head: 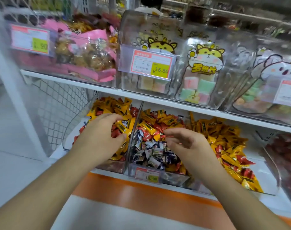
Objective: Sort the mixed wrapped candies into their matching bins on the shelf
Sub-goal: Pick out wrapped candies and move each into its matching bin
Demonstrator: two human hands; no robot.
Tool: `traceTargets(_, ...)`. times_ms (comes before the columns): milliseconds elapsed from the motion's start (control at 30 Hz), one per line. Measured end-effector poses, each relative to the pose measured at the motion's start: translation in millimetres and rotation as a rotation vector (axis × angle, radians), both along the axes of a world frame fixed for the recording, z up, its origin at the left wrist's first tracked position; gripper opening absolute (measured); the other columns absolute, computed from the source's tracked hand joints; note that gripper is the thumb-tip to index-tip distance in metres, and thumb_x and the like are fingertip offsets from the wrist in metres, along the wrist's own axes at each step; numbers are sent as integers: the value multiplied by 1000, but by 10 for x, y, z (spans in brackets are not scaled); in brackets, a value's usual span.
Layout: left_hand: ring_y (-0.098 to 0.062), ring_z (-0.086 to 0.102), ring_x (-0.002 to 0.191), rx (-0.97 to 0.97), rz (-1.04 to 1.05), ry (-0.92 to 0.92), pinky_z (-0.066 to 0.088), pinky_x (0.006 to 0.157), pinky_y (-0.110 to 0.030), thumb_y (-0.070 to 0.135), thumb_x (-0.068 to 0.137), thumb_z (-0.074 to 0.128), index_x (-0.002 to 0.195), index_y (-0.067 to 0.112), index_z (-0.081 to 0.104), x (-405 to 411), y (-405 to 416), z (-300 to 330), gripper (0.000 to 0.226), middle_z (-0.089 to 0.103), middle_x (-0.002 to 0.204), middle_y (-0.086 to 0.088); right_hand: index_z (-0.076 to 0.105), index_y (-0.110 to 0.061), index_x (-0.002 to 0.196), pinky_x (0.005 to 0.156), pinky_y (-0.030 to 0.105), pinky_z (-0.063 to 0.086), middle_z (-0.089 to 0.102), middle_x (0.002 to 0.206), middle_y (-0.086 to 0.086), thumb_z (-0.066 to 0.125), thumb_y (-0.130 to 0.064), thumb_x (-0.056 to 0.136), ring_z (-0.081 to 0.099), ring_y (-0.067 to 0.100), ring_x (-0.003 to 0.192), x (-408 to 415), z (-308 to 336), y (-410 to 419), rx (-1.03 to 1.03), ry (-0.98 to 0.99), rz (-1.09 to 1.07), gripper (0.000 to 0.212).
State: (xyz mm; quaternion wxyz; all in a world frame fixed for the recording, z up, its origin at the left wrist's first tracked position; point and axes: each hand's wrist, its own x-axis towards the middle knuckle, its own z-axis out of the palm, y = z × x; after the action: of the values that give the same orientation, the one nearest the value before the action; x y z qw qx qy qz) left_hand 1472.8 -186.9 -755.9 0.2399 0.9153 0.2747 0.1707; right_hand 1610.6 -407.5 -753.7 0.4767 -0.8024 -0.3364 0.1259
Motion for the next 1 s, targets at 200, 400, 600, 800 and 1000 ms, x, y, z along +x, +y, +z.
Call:
traceTargets(200, 1, 36, 143, 18, -301, -2, 27, 116, -24, 46, 99, 60, 149, 45, 44, 248, -475, -6, 52, 34, 155, 30, 76, -29, 113, 85, 18, 55, 77, 101, -15, 69, -14, 98, 69, -2, 97, 592, 67, -557, 2, -108, -182, 22)
traceTargets(400, 15, 18, 142, -26, -569, 71, 21, 118, -22, 52, 104, 48, 157, 54, 22, 554, -1032, -186, 59, 6, 161, 42, 76, -29, 90, 75, 27, 57, 78, 88, -12, 66, 2, 92, 72, 5, 86, 1147, -121, -1430, -195, -194, -415, 32)
traceTargets(600, 15, 5, 145, 7, -663, 123, 18, 124, -27, 54, 105, 45, 158, 57, 11, 718, -1306, -363, 64, -9, 159, 46, 79, -32, 83, 70, 9, 50, 75, 82, -17, 70, -4, 87, 66, -5, 79, 1188, -250, -1586, -553, -303, -196, 30)
traceTargets(800, 22, 0, 143, 0, -671, 101, 7, 112, -10, 54, 104, 45, 155, 63, 8, 706, -1291, -419, 63, -4, 157, 49, 75, -44, 83, 87, 23, 56, 72, 87, -24, 78, -13, 85, 68, -1, 91, 1309, -359, -1551, -677, -301, -192, 31)
traceTargets(1000, 21, 2, 146, 11, -667, 104, 8, 113, -10, 54, 104, 47, 155, 64, 3, 683, -1309, -439, 68, -2, 157, 48, 78, -36, 108, 87, 18, 51, 73, 97, -21, 80, -12, 86, 66, -1, 93, 1294, -360, -1525, -729, -234, -117, 32)
